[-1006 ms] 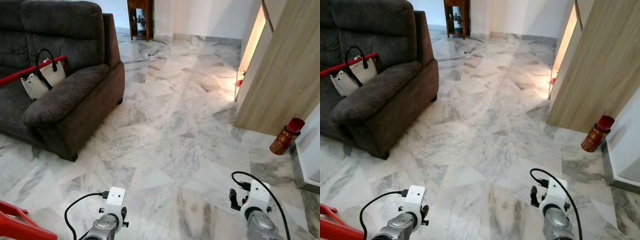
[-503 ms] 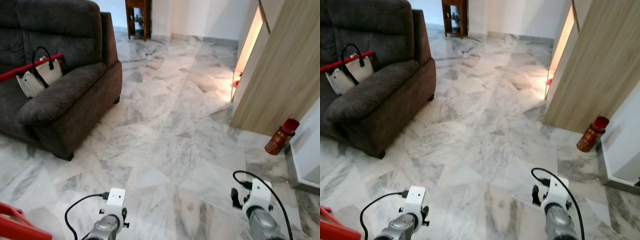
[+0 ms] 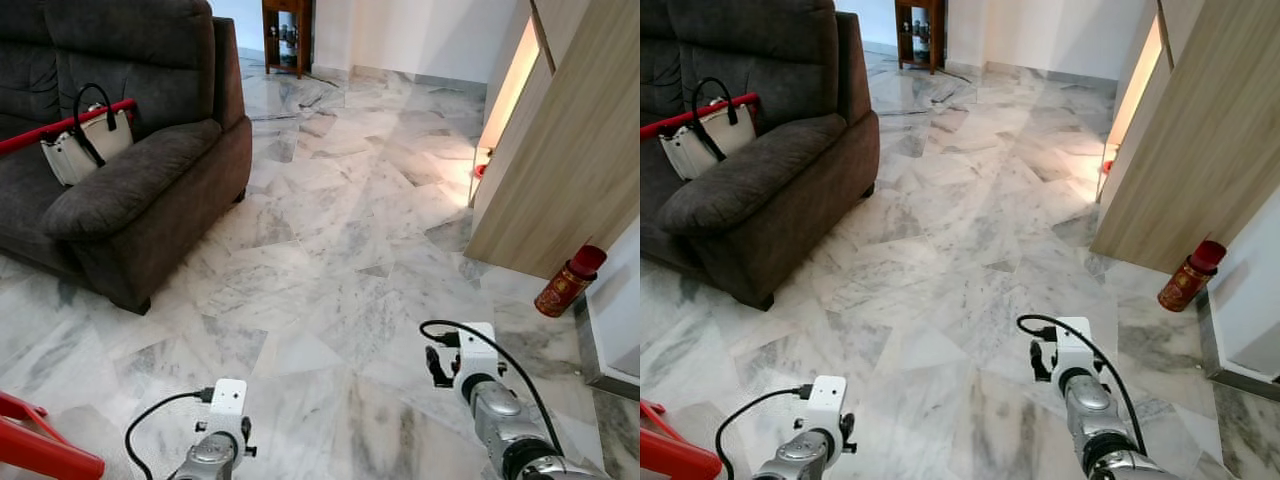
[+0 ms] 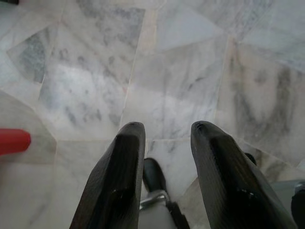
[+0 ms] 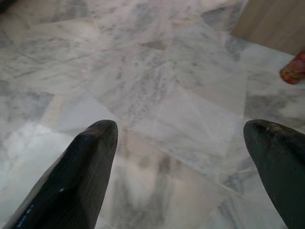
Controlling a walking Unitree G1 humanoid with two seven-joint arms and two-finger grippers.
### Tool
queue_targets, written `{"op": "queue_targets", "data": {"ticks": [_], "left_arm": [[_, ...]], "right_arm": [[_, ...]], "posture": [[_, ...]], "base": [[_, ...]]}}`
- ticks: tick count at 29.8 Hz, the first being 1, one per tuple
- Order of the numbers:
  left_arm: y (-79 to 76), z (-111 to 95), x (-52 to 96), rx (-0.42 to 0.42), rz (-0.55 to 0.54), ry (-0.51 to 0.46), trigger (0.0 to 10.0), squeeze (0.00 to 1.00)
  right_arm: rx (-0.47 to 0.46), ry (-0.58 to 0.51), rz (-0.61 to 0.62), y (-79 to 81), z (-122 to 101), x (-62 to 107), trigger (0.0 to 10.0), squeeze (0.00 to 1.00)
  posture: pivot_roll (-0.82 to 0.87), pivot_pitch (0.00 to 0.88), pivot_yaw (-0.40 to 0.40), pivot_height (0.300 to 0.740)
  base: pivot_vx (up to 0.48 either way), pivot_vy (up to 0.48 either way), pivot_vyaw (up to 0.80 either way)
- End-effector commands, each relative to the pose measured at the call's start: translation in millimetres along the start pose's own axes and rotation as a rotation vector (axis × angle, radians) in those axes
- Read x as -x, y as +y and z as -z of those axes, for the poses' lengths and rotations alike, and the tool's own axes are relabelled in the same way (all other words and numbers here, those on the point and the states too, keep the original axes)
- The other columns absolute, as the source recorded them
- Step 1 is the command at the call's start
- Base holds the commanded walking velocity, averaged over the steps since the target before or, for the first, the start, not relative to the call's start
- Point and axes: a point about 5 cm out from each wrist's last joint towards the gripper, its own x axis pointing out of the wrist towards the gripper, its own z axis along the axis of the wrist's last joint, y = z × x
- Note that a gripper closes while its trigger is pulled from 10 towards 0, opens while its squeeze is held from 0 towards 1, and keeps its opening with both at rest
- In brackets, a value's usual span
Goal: Picking trash to rubbish bin
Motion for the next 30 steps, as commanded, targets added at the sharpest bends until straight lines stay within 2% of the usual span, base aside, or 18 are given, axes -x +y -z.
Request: {"op": "queue_targets", "data": {"ticks": [1, 4, 5, 7, 8, 9, 10, 11, 14, 18, 25, 30], "left_arm": [[-3.2, -0.7, -0.2, 0.005, 0.013, 0.001, 10.0, 0.0], [-4.2, 1.2, 0.1, -0.002, 0.017, 0.007, 10.0, 0.0], [-4.3, 4.7, 0.8, 0.003, 0.015, 0.02, 10.0, 0.0], [-4.2, 8.2, 1.5, 0.006, 0.014, 0.031, 10.0, 0.0], [-4.0, 9.8, 1.8, 0.004, 0.014, 0.036, 10.0, 0.0], [-3.1, 13.9, 2.8, 0.001, 0.014, 0.043, 10.0, 0.0], [-3.1, 13.9, 2.8, 0.001, 0.014, 0.043, 10.0, 0.0], [-1.7, 17.8, 3.7, -0.008, 0.014, 0.051, 10.0, 0.0], [3.5, 25.9, 5.7, -0.034, 0.01, 0.072, 10.0, 0.0], [11.5, 34.6, 8.1, -0.063, 0.008, 0.097, 10.0, 0.0], [26.9, 42.2, 10.7, -0.054, -0.043, 0.124, 10.0, 0.0], [35.8, 42.4, 11.5, -0.006, -0.085, 0.12, 10.0, 0.0]], "right_arm": [[-0.024, 0.053, 0.064, -15.9, 14.3, 4.8, 10.0, 0.0], [-0.066, 0.102, 0.101, -24.8, 31.2, 10.9, 10.0, 0.0], [-0.084, 0.138, 0.112, -27.3, 43.2, 15.2, 10.0, 0.0], [-0.087, 0.17, 0.114, -27.5, 53.7, 19.1, 10.0, 0.0], [-0.093, 0.183, 0.115, -26.8, 58.7, 20.9, 10.0, 0.0], [-0.116, 0.232, 0.119, -23.7, 75.3, 27.3, 10.0, 0.0], [-0.116, 0.232, 0.119, -23.7, 75.3, 27.3, 10.0, 0.0], [-0.133, 0.266, 0.12, -20.0, 87.7, 32.5, 10.0, 0.0], [-0.141, 0.312, 0.104, -11.1, 104.1, 39.7, 10.0, 0.0], [-0.175, 0.364, 0.116, -6.9, 120.7, 48.5, 10.0, 0.0], [-0.24, 0.373, 0.161, -14.1, 124.9, 51.9, 10.0, 0.0], [-0.268, 0.339, 0.161, -13.5, 118.4, 48.1, 10.0, 0.0]], "posture": [[-0.23, 0.0, -0.067, 0.74], [-0.23, 0.0, -0.071, 0.74], [-0.23, 0.0, -0.071, 0.74], [-0.21, 0.0, -0.072, 0.74], [-0.21, 0.0, -0.07, 0.74], [-0.22, 0.0, -0.063, 0.74], [-0.22, 0.0, -0.063, 0.74], [-0.22, 0.0, -0.052, 0.74], [-0.22, 0.0, -0.038, 0.74], [-0.22, 0.0, -0.029, 0.74], [-0.21, 0.0, -0.032, 0.74], [-0.2, 0.0, -0.017, 0.74]], "base": [[0.0, 0.0, 0.0], [0.0, 0.0, 0.0], [0.0, 0.0, 0.0], [0.0, 0.0, 0.0], [0.0, 0.0, 0.0], [0.0, 0.0, 0.0], [0.0, 0.0, 0.0], [0.0, 0.0, 0.0], [0.0, 0.0, 0.0], [0.0, 0.0, 0.0], [0.0, 0.0, 0.0], [0.0, 0.0, 0.0]]}}
